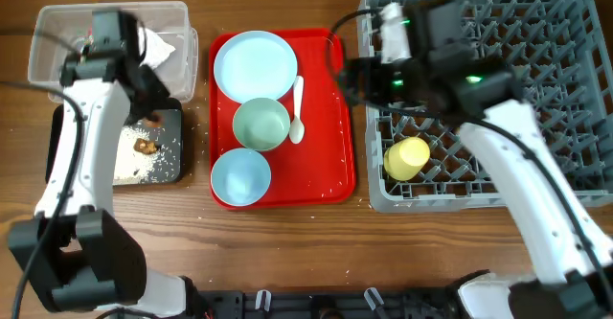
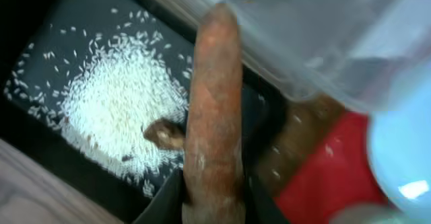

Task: Sort waste into correct bins and load items into the dishwasher rack
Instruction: 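Grasp the carrot with the left gripper and drop it on the black tray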

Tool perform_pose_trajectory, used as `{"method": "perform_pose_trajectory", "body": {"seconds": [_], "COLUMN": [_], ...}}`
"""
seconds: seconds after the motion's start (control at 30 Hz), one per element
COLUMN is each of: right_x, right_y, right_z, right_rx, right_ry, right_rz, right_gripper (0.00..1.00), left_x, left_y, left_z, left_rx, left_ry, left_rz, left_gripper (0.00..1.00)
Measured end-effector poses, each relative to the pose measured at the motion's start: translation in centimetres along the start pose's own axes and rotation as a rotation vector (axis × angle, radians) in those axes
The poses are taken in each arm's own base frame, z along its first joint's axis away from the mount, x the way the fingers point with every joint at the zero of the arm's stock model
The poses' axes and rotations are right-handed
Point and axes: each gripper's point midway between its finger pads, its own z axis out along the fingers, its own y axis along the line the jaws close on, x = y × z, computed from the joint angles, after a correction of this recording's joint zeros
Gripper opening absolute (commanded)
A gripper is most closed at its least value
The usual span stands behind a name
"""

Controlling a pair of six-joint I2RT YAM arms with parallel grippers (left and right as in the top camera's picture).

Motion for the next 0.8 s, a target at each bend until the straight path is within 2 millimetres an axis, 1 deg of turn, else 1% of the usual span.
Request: {"method": "perform_pose_trajectory", "body": {"seconds": [0.1,0.17,0.2,0.23,0.27,0.33,0.37,0.43,0.5,0.53,0.67,0.73,0.77,0.8], "right_x": [1.3,2.3,2.6,2.9,3.3,3.7,3.7,3.8,3.6,3.5,3.2,3.2,3.3,3.4], "right_y": [1.7,2.5,2.7,2.9,3.0,3.3,3.5,3.7,3.7,3.8,4.1,4.4,4.5,4.6], "right_z": [2.7,4.3,4.8,5.3,5.8,6.5,6.7,7.0,7.1,7.2,7.5,8.1,8.4,8.7], "right_rx": [-0.023,-0.031,-0.033,-0.035,-0.035,-0.036,-0.039,-0.042,-0.043,-0.044,-0.060,-0.076,-0.080,-0.082], "right_ry": [0.070,0.116,0.130,0.145,0.160,0.176,0.178,0.179,0.175,0.170,0.159,0.162,0.167,0.174], "right_rz": [-0.039,-0.055,-0.059,-0.064,-0.068,-0.075,-0.079,-0.084,-0.085,-0.084,-0.075,-0.069,-0.067,-0.065], "right_gripper": [1.00,1.00,1.00,1.00,1.00,1.00,1.00,1.00,1.00,1.00,0.99,0.97,0.96,0.95], "left_x": [1.3,2.3,2.6,2.9,3.0,3.6,3.8,4.3,4.5,4.3,4.3,4.5,4.4,4.3], "left_y": [2.8,4.6,5.2,5.8,6.3,7.2,7.6,8.0,8.3,8.2,8.2,8.3,8.3,8.3], "left_z": [3.8,5.5,6.0,6.7,7.3,8.5,8.9,9.4,9.6,9.6,9.6,9.4,9.2,8.8], "left_rx": [-0.044,-0.070,-0.078,-0.083,-0.086,-0.092,-0.094,-0.100,-0.103,-0.100,-0.102,-0.107,-0.109,-0.111], "left_ry": [0.031,0.055,0.060,0.060,0.055,0.051,0.050,0.056,0.057,0.050,0.053,0.064,0.067,0.073], "left_rz": [-0.090,-0.136,-0.151,-0.174,-0.189,-0.216,-0.228,-0.242,-0.250,-0.254,-0.255,-0.253,-0.252,-0.251], "left_gripper": [0.04,0.04,0.05,0.09,0.18,0.26,0.28,0.36,0.54,0.57,0.60,0.60,0.62,0.66]}}
